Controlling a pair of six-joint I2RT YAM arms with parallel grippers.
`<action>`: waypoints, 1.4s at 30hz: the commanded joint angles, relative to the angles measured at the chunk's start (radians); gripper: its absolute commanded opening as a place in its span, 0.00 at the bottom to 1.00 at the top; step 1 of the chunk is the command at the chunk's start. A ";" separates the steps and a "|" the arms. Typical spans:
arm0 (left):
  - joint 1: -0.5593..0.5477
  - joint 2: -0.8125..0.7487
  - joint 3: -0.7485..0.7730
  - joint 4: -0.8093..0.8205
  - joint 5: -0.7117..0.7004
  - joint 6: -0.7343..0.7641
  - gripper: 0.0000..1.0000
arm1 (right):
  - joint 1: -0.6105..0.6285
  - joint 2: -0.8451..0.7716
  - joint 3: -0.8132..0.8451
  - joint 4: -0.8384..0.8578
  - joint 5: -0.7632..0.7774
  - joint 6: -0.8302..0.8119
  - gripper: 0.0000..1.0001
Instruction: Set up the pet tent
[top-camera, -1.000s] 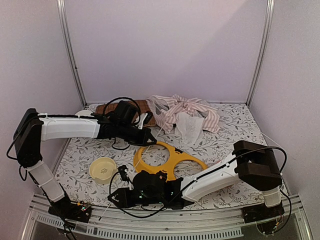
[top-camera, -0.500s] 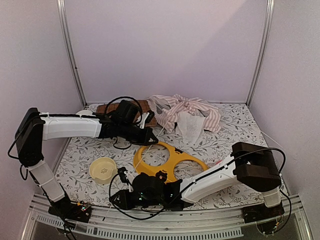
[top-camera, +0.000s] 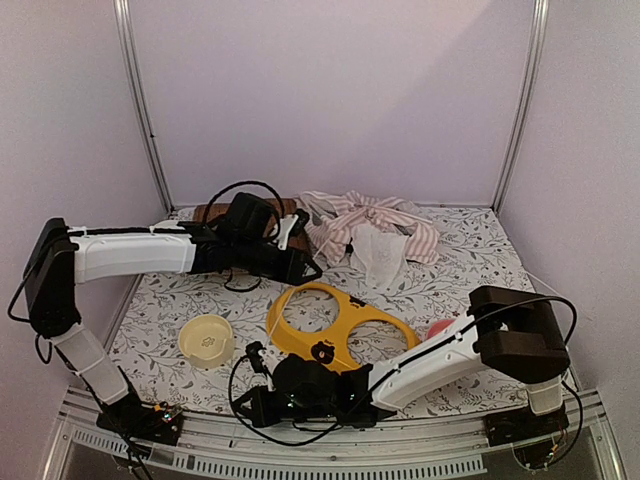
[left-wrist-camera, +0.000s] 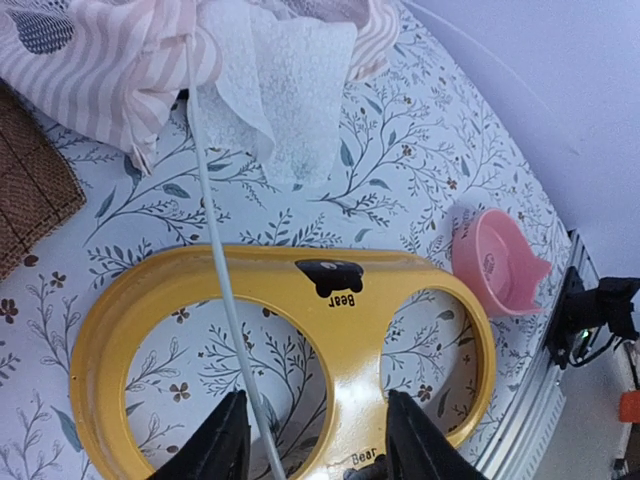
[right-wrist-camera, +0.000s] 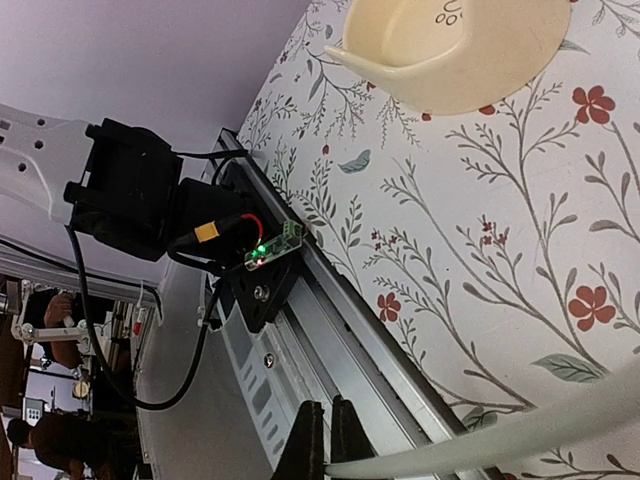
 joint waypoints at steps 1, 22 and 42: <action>-0.008 -0.127 -0.032 0.026 -0.044 0.072 0.47 | 0.003 -0.069 -0.033 0.013 0.062 -0.058 0.00; 0.174 -0.226 -0.256 0.468 -0.066 0.197 0.51 | -0.067 -0.341 -0.058 -0.186 0.062 -0.219 0.00; 0.137 0.244 -0.029 0.754 0.011 0.215 0.47 | -0.171 -0.554 -0.006 -0.431 -0.104 -0.237 0.00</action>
